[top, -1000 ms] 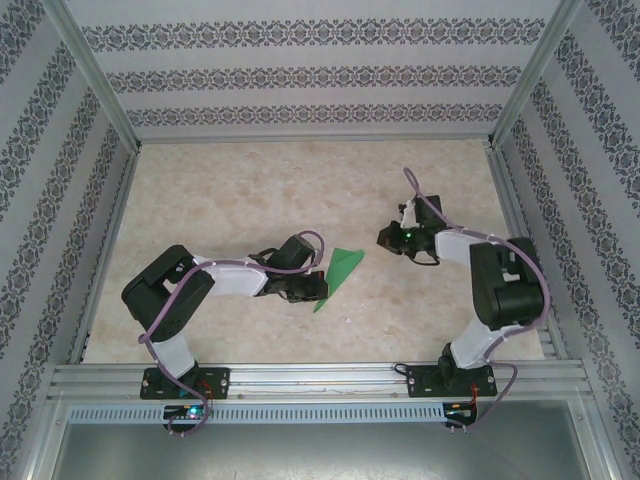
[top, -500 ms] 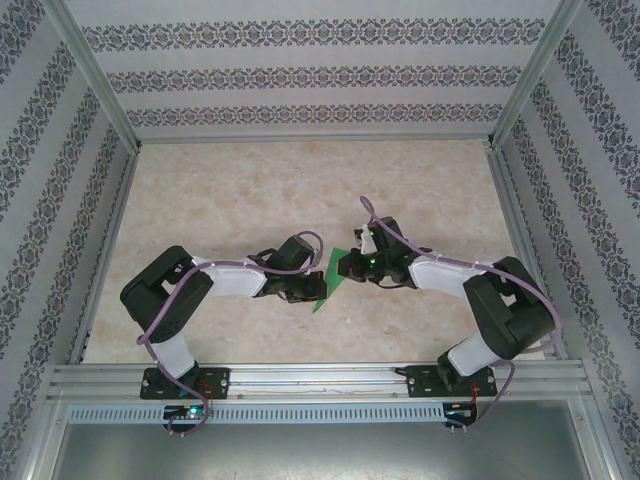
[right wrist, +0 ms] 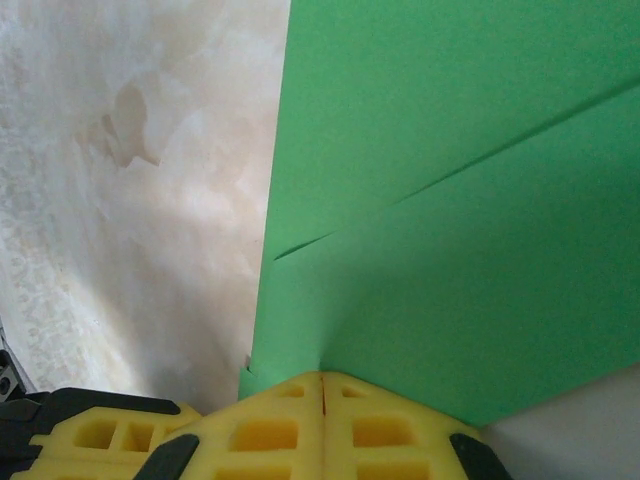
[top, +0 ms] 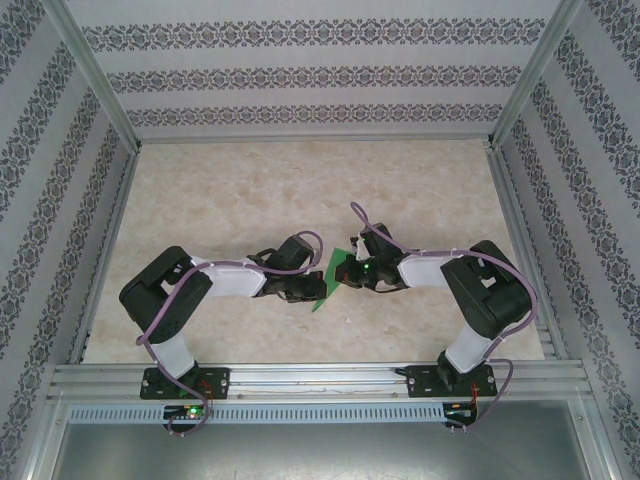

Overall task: Fold a paper plane with a square sheet of paper (fold left side to right side)
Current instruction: Fold the wing for the fifth time at the center of the table.

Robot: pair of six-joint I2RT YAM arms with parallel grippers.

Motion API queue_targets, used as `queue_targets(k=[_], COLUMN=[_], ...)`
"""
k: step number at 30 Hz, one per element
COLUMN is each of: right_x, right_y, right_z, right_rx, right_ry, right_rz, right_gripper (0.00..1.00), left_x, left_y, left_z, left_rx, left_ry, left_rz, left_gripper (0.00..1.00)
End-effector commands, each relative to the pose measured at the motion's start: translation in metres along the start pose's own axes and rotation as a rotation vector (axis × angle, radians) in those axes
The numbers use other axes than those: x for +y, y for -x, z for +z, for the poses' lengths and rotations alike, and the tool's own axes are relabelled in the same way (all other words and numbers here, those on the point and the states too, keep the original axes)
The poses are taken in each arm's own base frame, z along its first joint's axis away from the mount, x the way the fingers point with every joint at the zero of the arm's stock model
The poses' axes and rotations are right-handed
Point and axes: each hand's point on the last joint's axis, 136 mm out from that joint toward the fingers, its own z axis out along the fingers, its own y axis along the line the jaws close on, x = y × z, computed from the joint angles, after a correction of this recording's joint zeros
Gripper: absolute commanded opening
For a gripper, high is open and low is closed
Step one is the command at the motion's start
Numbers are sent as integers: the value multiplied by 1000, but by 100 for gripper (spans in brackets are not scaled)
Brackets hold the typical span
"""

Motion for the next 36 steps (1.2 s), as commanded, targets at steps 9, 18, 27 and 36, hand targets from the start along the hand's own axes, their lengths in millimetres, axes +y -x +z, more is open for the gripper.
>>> queue_targets(k=[9, 18, 27, 36], right_x=[-53, -58, -64, -67], right_y=[-29, -30, -33, -34], right_z=[13, 13, 13, 12], right_rx=[73, 79, 89, 97], right_ry=[-173, -200, -225, -245], right_rz=[37, 30, 27, 17], right_gripper=[0, 0, 0, 0], left_x=[-40, -32, -22, -9], left_y=[6, -12, -17, -21], left_z=[-35, -21, -8, -1], left_rx=[9, 67, 94, 96], left_ry=[-104, -116, -104, -75], left_rz=[-3, -52, -69, -86], left_gripper=[5, 3, 3, 3])
